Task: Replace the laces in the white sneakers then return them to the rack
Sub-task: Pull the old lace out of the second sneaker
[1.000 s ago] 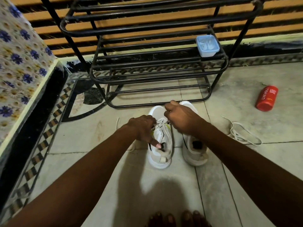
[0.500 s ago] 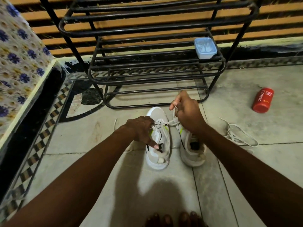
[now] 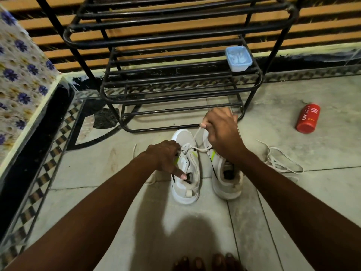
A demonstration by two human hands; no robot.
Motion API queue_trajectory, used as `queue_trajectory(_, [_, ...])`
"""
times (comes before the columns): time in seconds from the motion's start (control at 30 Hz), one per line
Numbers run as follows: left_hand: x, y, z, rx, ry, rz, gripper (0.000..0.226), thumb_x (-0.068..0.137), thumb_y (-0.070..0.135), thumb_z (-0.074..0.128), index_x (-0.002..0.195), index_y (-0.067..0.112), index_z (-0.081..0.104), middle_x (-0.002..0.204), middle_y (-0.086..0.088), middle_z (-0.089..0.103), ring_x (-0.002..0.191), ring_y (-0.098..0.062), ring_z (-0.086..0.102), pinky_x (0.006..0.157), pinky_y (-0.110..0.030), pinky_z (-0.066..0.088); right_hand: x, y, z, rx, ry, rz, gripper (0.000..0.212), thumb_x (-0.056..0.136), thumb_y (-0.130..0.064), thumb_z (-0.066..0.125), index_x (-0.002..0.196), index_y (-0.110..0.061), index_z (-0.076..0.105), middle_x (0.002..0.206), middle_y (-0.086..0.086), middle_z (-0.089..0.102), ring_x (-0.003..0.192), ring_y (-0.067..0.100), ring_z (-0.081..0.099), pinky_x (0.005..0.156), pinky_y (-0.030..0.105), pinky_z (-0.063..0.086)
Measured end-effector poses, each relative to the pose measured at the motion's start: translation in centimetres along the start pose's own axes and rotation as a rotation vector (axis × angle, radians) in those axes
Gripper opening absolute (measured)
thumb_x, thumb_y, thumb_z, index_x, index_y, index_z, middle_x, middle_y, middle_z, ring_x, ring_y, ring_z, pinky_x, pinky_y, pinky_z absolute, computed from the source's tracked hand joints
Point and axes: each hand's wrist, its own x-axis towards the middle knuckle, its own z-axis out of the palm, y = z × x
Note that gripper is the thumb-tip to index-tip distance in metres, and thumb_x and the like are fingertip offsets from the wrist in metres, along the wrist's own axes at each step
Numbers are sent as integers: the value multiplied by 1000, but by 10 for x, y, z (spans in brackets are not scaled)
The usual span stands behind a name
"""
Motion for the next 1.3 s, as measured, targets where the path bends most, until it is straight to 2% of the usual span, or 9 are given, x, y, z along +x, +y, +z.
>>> queue_trajectory(0.1, [1, -1, 1, -8, 4, 6, 119, 45, 93, 70, 142, 28, 45, 140, 9, 48, 135, -18, 44, 107, -47, 46, -5, -3, 5, 708, 13, 398, 18, 100, -12, 51, 83, -6, 56, 97, 9, 70, 93, 23, 67, 83, 39, 54])
queue_trajectory(0.2, [1, -2, 1, -23, 5, 9, 125, 38, 98, 63, 140, 29, 46, 137, 10, 49, 132, -18, 45, 106, -47, 46, -1, -4, 8, 1070, -29, 557, 26, 106, -10, 41, 81, -10, 47, 80, 14, 67, 55, 19, 59, 55, 29, 51])
queue_trajectory(0.27, [1, -2, 1, -25, 6, 7, 126, 38, 98, 62, 141, 29, 44, 139, 9, 48, 133, -18, 45, 106, -48, 46, 1, 0, 9, 943, -36, 484, 26, 105, -8, 41, 80, -15, 46, 71, 7, 61, 47, 13, 45, 48, 26, 39])
queue_trajectory(0.4, [1, -1, 2, -18, 0, 1, 123, 42, 97, 65, 142, 29, 43, 140, 9, 48, 133, -18, 44, 107, -49, 45, -2, 11, 8, 121, -345, -18, 7, 96, -13, 52, 95, -21, 50, 72, -3, 58, 59, 14, 51, 59, 27, 39])
queue_trajectory(0.53, [1, 0, 1, -19, 2, 3, 124, 41, 97, 64, 142, 28, 43, 139, 6, 49, 132, -20, 45, 106, -48, 46, -10, 14, 17, -148, -646, -188, 13, 85, -20, 65, 95, -12, 69, 78, -2, 60, 76, 15, 59, 69, 23, 39])
queue_trajectory(0.8, [-3, -2, 3, -59, 12, -15, 125, 35, 100, 61, 139, 31, 44, 135, 10, 49, 131, -18, 46, 105, -48, 47, -18, 3, 17, -133, -456, -149, 16, 82, -19, 61, 69, -10, 59, 69, 2, 50, 76, 28, 50, 69, 34, 40])
queue_trajectory(1.0, [-7, -2, 2, -79, -3, 0, 131, 38, 97, 64, 146, 28, 42, 140, 9, 47, 136, -18, 42, 110, -46, 44, -11, 9, -3, -61, -236, 173, 34, 76, -15, 73, 57, -21, 46, 57, -5, 47, 64, 22, 49, 64, 29, 34])
queue_trajectory(1.17, [-9, -3, 4, -144, 52, 4, 120, 41, 96, 67, 140, 32, 49, 136, 12, 52, 131, -15, 49, 107, -43, 46, -34, -2, 9, 3, -412, 191, 8, 83, -19, 74, 85, -12, 71, 84, 3, 65, 83, 24, 62, 73, 29, 44])
queue_trajectory(1.3, [-11, -2, 9, -610, 173, 2, 79, 59, 80, 77, 123, 34, 65, 125, 10, 66, 114, -8, 62, 104, -34, 50, -50, -19, 21, -7, -352, 263, 19, 91, -19, 55, 96, -7, 69, 99, 11, 62, 92, 29, 61, 81, 39, 48])
